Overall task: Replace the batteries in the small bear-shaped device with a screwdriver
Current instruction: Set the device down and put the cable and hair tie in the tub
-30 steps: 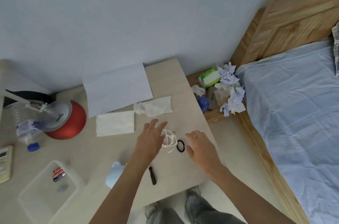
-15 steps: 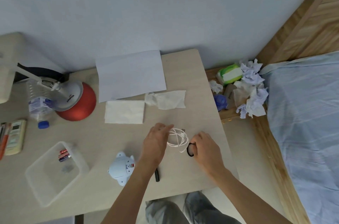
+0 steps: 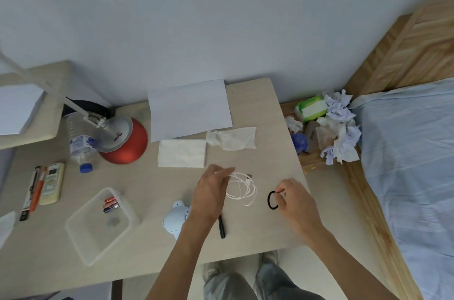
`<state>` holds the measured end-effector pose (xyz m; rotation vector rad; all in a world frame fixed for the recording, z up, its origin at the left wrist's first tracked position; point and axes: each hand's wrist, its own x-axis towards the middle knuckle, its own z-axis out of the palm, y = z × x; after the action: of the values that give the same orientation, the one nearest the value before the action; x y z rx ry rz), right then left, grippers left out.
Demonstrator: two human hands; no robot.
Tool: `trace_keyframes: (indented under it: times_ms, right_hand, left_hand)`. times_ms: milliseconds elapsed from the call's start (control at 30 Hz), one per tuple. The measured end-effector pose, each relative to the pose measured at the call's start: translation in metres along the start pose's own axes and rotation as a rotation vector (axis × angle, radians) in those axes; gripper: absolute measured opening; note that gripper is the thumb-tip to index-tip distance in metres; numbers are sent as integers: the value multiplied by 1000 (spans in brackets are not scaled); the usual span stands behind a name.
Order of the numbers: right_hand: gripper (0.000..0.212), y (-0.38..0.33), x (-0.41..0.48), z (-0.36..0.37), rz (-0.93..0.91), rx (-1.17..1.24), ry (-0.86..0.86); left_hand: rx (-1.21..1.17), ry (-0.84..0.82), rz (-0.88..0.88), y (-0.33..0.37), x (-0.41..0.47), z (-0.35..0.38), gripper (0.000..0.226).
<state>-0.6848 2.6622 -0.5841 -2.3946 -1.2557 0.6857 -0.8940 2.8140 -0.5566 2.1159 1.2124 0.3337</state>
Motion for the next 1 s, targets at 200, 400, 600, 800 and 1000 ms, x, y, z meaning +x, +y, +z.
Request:
trace_keyframes:
  times_ms: [200,400,600,800,1000]
  right_hand:
    - [14,-63,-7,-33,-86,139,81]
    - [14,-157,-17,-41,-241,216,92]
    - [11,-258,-35,-21,-334,272,67]
    - [11,-351,-55,34,-384,251,39]
    - [6,-407,-67,99,-326,185,15]
  left_hand:
    - [25,105,-19,9,-34,-77,30]
    - [27,204,-51,-16,-82,-167,29]
    - [-54,279,-120,-80,-130,-244,26]
    - [-134,305,-191,-163,-167,-310,24]
    - [-142,268,-229,-238,-175,-337,19]
